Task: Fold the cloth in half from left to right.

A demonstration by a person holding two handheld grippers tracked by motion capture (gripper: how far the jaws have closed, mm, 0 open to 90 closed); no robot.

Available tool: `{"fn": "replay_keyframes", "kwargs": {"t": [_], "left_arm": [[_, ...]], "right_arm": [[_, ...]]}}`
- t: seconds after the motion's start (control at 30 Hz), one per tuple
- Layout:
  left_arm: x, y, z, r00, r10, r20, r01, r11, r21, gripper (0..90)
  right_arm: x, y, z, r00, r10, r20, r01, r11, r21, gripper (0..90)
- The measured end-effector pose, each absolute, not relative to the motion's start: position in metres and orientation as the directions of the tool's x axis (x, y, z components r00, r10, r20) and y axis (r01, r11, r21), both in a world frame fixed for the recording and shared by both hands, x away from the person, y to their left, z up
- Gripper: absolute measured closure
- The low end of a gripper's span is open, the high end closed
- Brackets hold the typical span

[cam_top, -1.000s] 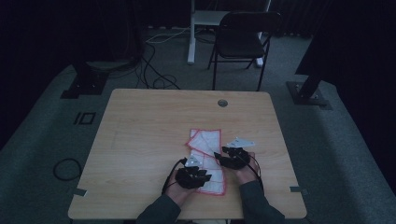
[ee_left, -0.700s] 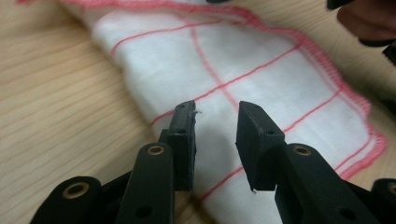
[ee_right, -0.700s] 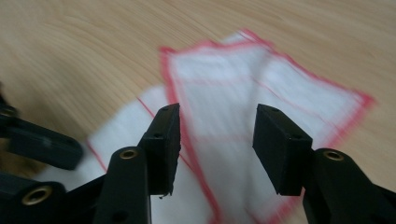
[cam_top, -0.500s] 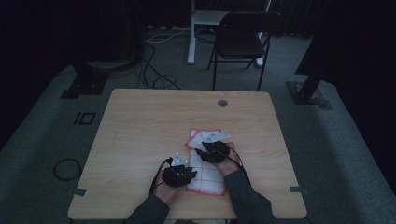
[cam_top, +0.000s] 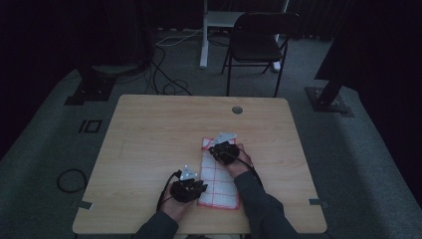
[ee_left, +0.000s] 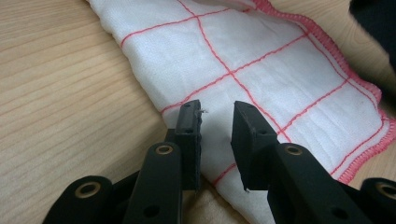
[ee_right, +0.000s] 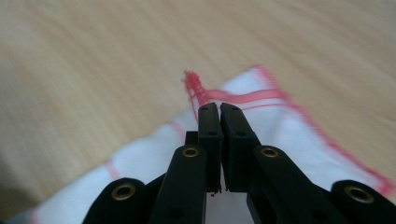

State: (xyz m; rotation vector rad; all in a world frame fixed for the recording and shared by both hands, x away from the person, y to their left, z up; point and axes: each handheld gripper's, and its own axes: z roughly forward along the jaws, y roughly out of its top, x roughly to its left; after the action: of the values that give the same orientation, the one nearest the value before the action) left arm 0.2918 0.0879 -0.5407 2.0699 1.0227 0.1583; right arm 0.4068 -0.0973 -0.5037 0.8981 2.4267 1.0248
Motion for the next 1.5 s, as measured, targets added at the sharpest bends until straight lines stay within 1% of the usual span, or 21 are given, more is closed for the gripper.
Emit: {"fn": "replay_keyframes", "kwargs": {"t": [0.27, 0.33, 0.53, 0.7, 0.83, 0.97, 1.07, 1.1, 1.17, 1.43, 1.5], "left_arm": [[0.288, 0.089, -0.542, 0.659, 0.718, -0.226, 0.612, -0.335, 0.716, 73.6], [0.287, 0.089, -0.542, 0.660, 0.719, -0.220, 0.608, -0.338, 0.718, 73.6], [0.283, 0.091, -0.541, 0.660, 0.720, -0.215, 0.609, -0.346, 0.713, 74.2], [0.291, 0.095, -0.533, 0.649, 0.732, -0.207, 0.601, -0.326, 0.730, 71.7], [0.305, 0.098, -0.525, 0.633, 0.751, -0.186, 0.590, -0.313, 0.744, 71.3], [0.322, 0.099, -0.521, 0.621, 0.769, -0.156, 0.574, -0.310, 0.758, 69.5], [0.337, 0.100, -0.521, 0.607, 0.780, -0.156, 0.577, -0.297, 0.761, 68.6], [0.337, 0.100, -0.521, 0.607, 0.780, -0.156, 0.577, -0.297, 0.761, 68.3], [0.349, 0.101, -0.521, 0.592, 0.790, -0.158, 0.580, -0.282, 0.764, 67.5], [0.374, 0.102, -0.520, 0.569, 0.810, -0.140, 0.579, -0.274, 0.768, 64.6], [0.379, 0.103, -0.519, 0.564, 0.813, -0.147, 0.581, -0.263, 0.770, 63.8]], "right_arm": [[0.430, -0.141, -0.497, -0.669, 0.744, 0.000, 0.482, 0.433, 0.761, 89.5], [0.432, -0.145, -0.497, -0.663, 0.749, 0.005, 0.486, 0.425, 0.764, 89.5], [0.442, -0.166, -0.499, -0.607, 0.793, 0.054, 0.527, 0.352, 0.774, 90.0], [0.444, -0.171, -0.502, -0.596, 0.801, 0.058, 0.540, 0.346, 0.767, 89.8], [0.443, -0.171, -0.505, -0.593, 0.802, 0.065, 0.546, 0.342, 0.765, 86.5], [0.443, -0.169, -0.509, -0.588, 0.806, 0.064, 0.550, 0.341, 0.762, 81.1], [0.444, -0.170, -0.511, -0.579, 0.813, 0.069, 0.558, 0.333, 0.760, 78.9], [0.444, -0.170, -0.511, -0.579, 0.813, 0.069, 0.558, 0.333, 0.760, 78.9], [0.445, -0.171, -0.513, -0.565, 0.822, 0.074, 0.567, 0.322, 0.758, 75.1], [0.448, -0.173, -0.517, -0.534, 0.841, 0.089, 0.585, 0.291, 0.757, 67.4], [0.448, -0.174, -0.518, -0.532, 0.842, 0.092, 0.587, 0.288, 0.756, 65.8]]}}
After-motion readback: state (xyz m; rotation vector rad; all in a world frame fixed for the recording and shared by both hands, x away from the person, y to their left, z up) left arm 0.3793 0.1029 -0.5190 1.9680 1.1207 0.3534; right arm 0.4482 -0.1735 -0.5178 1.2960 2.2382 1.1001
